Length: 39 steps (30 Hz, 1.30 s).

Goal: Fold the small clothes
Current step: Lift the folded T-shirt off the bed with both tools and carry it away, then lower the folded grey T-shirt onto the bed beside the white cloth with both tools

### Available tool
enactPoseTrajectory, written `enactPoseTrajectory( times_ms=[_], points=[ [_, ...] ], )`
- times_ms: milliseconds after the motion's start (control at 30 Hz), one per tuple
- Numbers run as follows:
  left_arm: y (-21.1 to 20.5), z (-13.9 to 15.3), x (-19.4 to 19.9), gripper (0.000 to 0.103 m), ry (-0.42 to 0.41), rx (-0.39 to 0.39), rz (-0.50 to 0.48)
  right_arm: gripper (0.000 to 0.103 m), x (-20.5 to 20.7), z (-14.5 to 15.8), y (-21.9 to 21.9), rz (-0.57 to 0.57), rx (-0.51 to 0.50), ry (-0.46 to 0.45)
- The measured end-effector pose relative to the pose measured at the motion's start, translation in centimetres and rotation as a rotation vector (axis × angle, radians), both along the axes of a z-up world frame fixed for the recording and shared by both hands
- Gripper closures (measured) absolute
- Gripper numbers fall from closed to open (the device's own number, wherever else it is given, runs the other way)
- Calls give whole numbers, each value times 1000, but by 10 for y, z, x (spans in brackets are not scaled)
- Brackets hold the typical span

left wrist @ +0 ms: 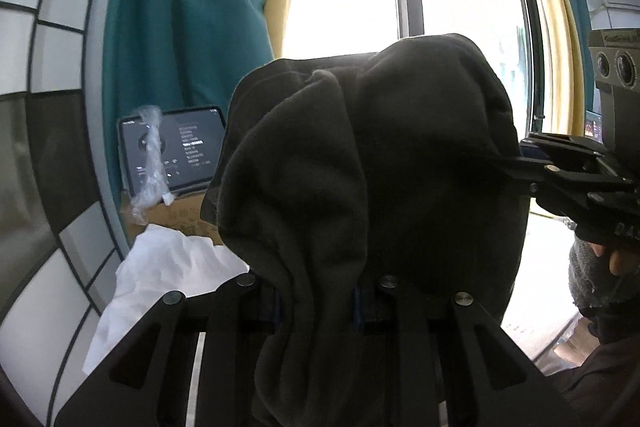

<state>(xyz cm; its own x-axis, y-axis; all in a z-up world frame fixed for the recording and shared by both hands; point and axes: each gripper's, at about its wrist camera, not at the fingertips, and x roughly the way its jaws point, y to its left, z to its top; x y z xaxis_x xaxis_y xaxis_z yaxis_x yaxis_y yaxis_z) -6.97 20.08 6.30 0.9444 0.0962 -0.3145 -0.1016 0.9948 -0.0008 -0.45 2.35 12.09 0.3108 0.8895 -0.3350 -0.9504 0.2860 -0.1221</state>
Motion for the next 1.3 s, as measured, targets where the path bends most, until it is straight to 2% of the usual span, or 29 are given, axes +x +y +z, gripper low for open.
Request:
enactPoseTrajectory(
  times_ms=[333, 500, 1133, 1300],
  points=[
    [0, -17, 52, 80, 74, -14, -82, 86, 66, -31, -7, -123, -39, 103],
    [2, -29, 79, 80, 116, -23, -110, 86, 93, -47, -3, -146, -64, 151],
    [31, -93, 153, 80, 306, -115, -63, 86, 182, -124, 50, -137, -200, 327],
    [36, -111, 172, 80, 370, -115, -47, 86, 203, -149, 59, -154, -226, 390]
  ],
)
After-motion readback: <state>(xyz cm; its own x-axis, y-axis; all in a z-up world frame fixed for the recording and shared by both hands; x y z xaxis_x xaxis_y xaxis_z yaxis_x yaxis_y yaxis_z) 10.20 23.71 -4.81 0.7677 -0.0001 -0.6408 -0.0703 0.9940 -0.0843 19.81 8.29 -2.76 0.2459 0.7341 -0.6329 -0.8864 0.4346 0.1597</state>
